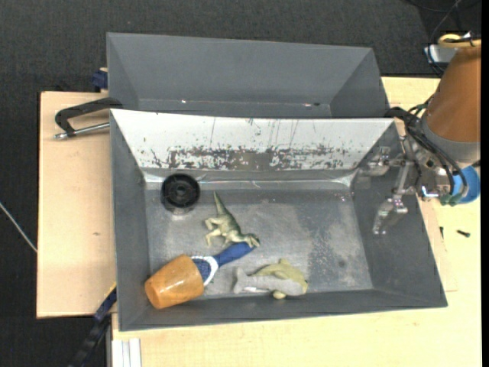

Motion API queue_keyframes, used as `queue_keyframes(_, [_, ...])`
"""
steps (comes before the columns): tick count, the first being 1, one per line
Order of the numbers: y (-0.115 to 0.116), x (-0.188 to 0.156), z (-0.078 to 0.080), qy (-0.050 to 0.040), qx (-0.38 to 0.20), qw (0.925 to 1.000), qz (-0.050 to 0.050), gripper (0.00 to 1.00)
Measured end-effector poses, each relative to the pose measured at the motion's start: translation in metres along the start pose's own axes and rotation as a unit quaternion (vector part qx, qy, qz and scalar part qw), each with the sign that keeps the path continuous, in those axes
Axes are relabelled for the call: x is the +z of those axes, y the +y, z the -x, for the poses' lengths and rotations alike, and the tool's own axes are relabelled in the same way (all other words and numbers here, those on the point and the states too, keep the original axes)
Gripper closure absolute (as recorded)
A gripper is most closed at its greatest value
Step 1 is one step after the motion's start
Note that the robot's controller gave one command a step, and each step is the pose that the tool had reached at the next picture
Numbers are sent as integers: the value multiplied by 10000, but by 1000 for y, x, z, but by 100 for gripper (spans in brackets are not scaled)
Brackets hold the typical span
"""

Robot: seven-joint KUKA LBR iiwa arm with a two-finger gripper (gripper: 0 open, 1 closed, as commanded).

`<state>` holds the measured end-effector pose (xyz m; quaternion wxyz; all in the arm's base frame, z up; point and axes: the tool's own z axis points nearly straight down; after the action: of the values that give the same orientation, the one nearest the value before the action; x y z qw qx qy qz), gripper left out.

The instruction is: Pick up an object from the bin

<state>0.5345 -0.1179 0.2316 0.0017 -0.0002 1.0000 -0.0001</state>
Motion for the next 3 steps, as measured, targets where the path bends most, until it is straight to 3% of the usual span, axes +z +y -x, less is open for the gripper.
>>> queue_keyframes(1, [81,78,13,45,15,10000,31,0])
queue_keyframes(2, [141,160,-13,-27,-151,9999,-4,0])
queue_keyframes(3, [200,157,-17,-49,-133,9999,2,0])
